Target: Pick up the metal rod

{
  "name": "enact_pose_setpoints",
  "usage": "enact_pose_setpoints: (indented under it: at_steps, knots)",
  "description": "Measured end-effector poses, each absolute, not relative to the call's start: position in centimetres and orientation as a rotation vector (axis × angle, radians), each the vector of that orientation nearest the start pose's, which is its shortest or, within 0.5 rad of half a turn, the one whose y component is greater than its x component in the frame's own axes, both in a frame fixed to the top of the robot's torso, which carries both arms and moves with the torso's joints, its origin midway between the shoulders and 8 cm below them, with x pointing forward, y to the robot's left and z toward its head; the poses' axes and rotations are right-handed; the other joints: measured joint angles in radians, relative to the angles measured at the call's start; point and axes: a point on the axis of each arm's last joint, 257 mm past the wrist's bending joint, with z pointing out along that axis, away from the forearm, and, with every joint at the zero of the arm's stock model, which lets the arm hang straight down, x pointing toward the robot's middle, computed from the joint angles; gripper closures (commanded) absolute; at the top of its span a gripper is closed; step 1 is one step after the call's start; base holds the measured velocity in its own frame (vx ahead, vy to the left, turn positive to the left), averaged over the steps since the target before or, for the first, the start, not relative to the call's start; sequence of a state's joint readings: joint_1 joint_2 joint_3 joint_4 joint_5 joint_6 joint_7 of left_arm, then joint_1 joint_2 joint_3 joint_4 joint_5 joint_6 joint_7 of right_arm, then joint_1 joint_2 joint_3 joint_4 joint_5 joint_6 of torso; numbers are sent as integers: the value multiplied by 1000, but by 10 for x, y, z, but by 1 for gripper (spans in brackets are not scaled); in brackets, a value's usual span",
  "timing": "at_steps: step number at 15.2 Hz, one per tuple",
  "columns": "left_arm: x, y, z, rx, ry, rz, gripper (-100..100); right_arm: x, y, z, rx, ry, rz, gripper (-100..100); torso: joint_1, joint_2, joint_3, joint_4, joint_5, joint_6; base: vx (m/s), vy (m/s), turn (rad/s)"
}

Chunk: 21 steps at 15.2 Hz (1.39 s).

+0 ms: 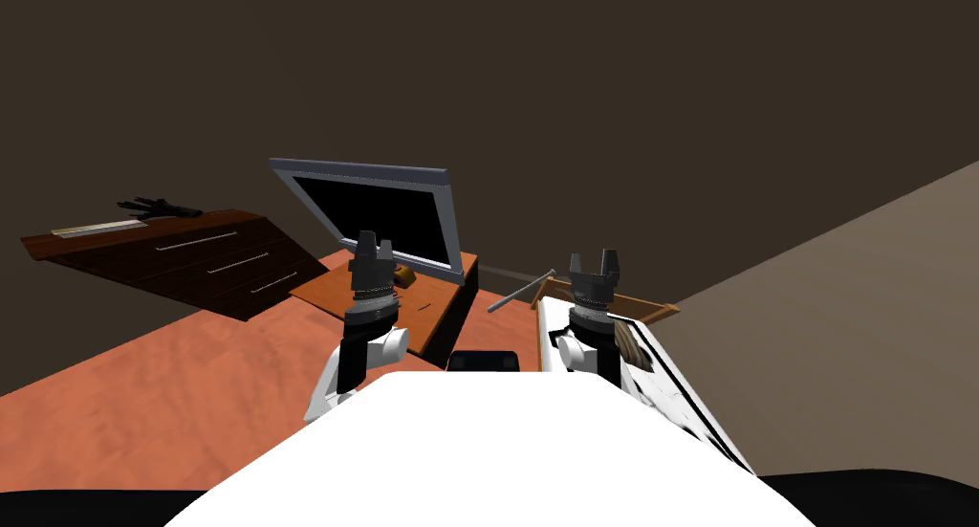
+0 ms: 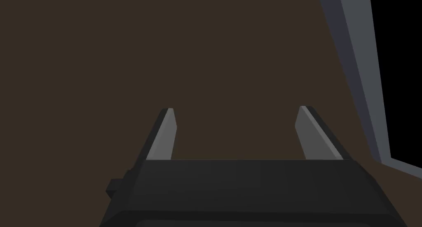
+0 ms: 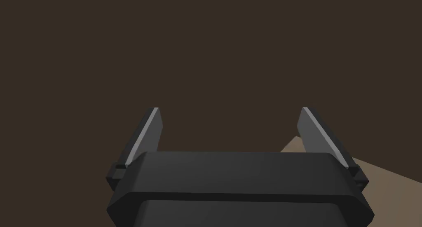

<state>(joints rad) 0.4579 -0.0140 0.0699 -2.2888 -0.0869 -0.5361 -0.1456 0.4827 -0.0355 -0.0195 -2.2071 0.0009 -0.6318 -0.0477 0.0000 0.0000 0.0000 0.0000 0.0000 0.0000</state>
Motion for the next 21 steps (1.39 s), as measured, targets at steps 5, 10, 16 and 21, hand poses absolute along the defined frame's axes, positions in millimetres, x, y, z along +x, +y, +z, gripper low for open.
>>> enact_pose_setpoints:
  at_steps: [5, 10, 16, 21]
  knots:
    - [348, 286, 35, -471, 713, -1069, -100, 336, -279, 22, 585, 578, 1352, 0, 0, -2, -1, 0, 0, 0, 30, -13, -27]
    - [372, 307, -8, -557, 843, -1042, -100, 336, -279, 22, 585, 578, 1352, 0, 1, -5, -3, -1, 0, 0, 57, -2, -41]
    - [397, 350, -65, -725, 963, -990, -100, 336, -279, 22, 585, 578, 1352, 0, 0, -6, -3, -1, 0, 0, 66, -8, -46]
    - [409, 378, -119, -879, 1044, -941, -100, 336, -279, 22, 585, 578, 1352, 0, 0, -4, -3, -1, 0, 0, 57, -6, -35]
